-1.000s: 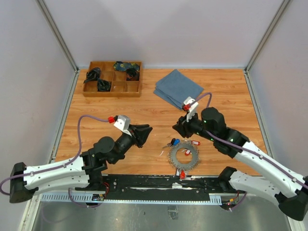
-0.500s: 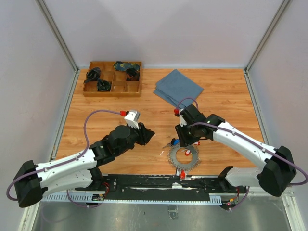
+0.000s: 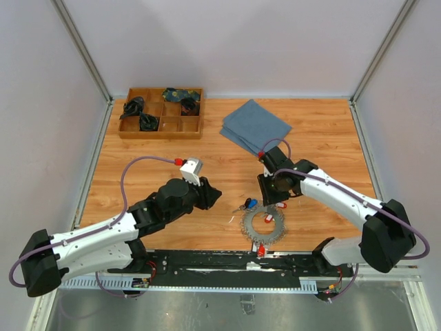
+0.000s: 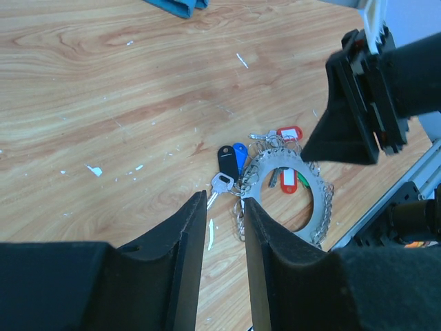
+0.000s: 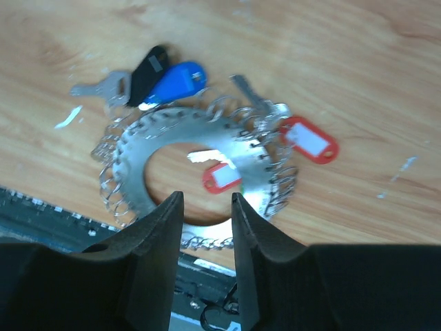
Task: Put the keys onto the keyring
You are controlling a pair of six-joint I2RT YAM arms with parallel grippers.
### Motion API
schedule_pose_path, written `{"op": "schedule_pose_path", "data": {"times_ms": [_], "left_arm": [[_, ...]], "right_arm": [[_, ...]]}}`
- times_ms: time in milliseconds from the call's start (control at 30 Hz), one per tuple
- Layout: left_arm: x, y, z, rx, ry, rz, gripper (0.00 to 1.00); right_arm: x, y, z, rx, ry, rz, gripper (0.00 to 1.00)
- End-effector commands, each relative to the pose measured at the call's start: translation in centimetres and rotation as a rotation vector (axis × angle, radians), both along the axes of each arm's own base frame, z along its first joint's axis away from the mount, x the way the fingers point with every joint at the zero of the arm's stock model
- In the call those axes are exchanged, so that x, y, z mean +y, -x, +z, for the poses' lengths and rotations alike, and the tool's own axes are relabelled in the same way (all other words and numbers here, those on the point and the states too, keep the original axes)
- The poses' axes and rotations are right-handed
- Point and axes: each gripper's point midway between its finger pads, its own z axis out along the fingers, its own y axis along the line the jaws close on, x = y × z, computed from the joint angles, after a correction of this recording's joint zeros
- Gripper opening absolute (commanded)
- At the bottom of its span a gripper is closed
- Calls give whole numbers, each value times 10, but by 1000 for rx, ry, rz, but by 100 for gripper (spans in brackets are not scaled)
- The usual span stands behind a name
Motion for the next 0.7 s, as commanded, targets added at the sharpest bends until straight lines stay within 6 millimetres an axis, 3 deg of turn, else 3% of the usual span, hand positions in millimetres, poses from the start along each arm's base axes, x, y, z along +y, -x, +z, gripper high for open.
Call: {"op": "schedule_pose_path", "data": {"times_ms": [0,300,667], "left_arm": [[1,-5,25,-42,36,14,34],[3,-4,26,-46,30,11,34],[1,-3,27,-45,29,0,35]], "right_arm": [[-32,-20,-16,-11,80,-195,34],[-41,-25,-35,20,6,-358,33],[-20,-39,-40,25,-106,-354,32]]}}
